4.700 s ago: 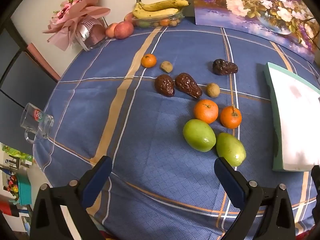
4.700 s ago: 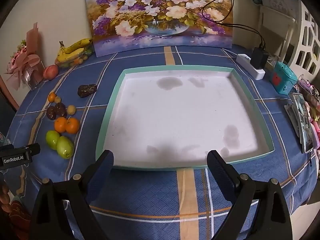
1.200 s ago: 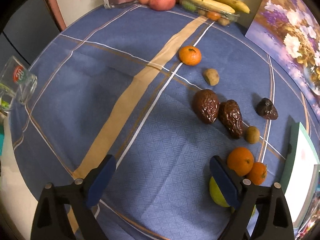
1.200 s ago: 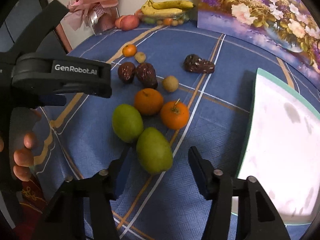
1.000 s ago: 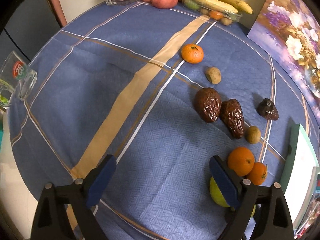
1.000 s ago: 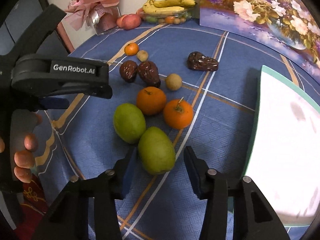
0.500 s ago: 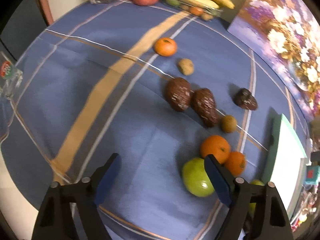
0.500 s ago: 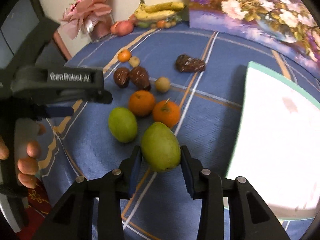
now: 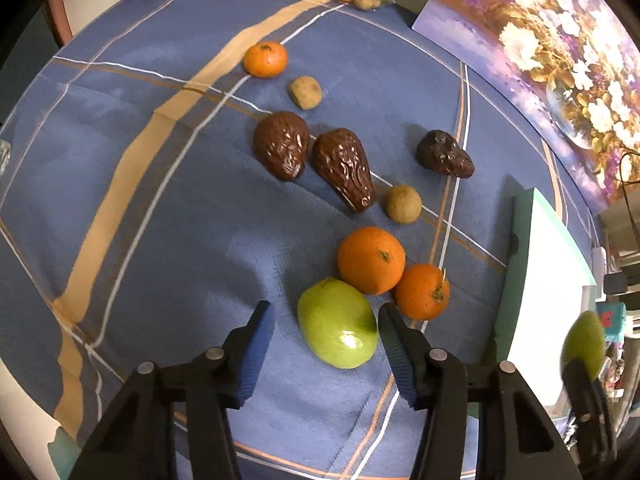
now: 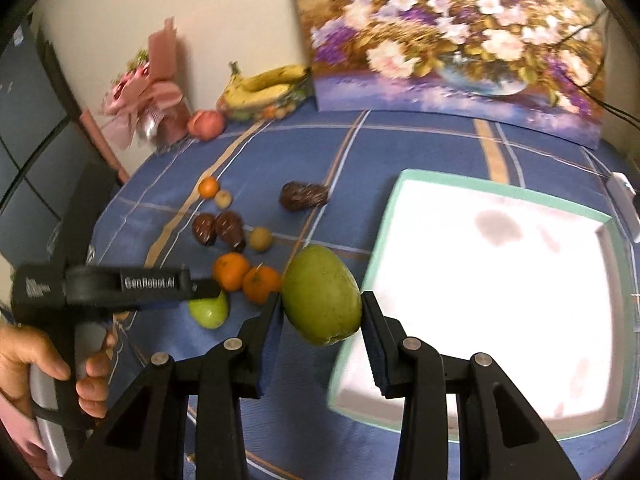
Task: Organize fruits
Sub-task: 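Carry both green fruits over the white tray with both tools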
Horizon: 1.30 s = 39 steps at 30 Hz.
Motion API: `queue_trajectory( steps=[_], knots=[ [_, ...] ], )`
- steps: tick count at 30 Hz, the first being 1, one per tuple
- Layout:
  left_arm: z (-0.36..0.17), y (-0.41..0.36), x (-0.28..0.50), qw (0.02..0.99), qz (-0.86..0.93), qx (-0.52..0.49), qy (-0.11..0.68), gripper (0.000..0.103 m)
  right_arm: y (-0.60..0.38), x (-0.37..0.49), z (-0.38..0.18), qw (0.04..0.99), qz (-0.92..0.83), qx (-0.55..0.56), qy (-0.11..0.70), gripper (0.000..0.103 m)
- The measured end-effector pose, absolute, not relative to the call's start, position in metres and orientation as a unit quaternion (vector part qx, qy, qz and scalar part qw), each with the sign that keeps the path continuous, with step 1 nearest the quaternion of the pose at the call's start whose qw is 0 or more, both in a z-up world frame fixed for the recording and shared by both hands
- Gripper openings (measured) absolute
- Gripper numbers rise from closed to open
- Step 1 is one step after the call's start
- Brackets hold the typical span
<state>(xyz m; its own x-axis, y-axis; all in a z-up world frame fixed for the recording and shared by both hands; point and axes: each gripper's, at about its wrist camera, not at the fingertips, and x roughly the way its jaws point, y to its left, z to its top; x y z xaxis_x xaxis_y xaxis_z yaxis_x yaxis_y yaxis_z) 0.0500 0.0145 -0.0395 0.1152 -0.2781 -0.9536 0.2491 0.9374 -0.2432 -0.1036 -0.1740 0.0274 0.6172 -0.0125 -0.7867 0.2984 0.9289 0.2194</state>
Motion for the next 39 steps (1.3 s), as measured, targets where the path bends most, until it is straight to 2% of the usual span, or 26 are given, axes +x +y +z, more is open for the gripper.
queue_trajectory(
  steps=[5,10,20,29,39],
  knots=[
    [-0.045,0.006,0.045,0.743,-0.179,-0.005,0.645,0.046,-0.19,-0.108,0.035,0.886,-0.102,0.181,0.414,0.04],
    [-0.039,0.004,0.05,0.751,-0.175,-0.009,0.637,0.046,-0.207,-0.116,0.043,0.888,-0.116,0.19,0.402,0.04],
    [0.015,-0.002,0.035,0.796,-0.203,0.004,0.57,0.046,-0.26,-0.137,0.052,0.874,-0.182,0.227,0.389,0.04],
    [0.041,-0.074,0.026,0.802,-0.262,0.05,0.535,0.046,-0.327,-0.168,0.057,0.843,-0.274,0.27,0.377,0.04],
    [0.035,-0.168,-0.002,0.778,-0.321,0.116,0.528,0.046,-0.386,-0.197,0.039,0.797,-0.338,0.313,0.389,0.04]
  ],
)
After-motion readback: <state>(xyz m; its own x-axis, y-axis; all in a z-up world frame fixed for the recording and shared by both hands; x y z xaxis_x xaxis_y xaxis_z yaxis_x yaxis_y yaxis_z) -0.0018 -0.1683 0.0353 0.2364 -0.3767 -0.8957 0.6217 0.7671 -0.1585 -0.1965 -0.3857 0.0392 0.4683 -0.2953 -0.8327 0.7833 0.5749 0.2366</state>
